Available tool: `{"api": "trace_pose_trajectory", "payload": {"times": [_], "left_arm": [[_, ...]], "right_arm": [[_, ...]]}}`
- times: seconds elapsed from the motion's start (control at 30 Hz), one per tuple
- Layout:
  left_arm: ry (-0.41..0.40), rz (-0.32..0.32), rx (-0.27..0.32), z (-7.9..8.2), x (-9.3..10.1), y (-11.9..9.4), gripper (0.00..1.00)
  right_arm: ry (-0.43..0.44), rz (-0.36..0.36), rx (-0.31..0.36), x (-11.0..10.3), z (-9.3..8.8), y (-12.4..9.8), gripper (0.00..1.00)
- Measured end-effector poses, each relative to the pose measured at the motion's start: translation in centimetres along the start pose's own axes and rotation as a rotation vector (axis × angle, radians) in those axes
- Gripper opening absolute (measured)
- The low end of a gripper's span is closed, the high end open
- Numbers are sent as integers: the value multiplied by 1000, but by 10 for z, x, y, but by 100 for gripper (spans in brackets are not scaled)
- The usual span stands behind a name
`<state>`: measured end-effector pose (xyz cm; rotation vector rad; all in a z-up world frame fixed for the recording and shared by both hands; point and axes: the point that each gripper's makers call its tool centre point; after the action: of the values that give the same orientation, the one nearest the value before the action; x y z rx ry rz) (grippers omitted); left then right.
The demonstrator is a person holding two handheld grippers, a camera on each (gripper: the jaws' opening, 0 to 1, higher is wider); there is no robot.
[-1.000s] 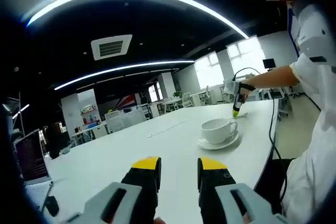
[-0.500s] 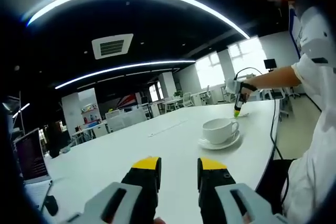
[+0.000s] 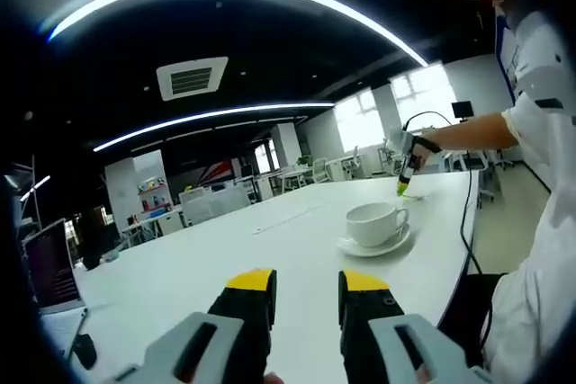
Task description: Tidy tabletop coffee trays, cups and spoons，present forward
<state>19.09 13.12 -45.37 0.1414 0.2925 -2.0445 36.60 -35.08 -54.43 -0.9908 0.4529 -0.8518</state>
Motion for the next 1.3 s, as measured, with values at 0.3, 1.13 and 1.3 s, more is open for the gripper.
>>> {"api": "trace_pose_trajectory", "payload": {"times": [0.3,1.13,1.3], "left_arm": [[-6,-6,6,2,2,1,29],[2,-1,11,7,2,-6,29],[1,-9,7,5,5,-6,29]], "right_arm": [[-15,-7,72,4,16,-13,5],[-46,-29,306,-16,69,-68,3],[-40,-13,400,-29,89,-84,3]]}}
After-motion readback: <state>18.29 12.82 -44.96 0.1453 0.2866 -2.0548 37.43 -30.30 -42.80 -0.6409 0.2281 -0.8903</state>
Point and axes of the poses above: the point that each gripper's makers call its tool centre point, and the gripper's own axes: y roughly forward along the fingers, x roughly to its right, z roughly out of its top, and after that the axes turned 1 degree about -y, right-handed
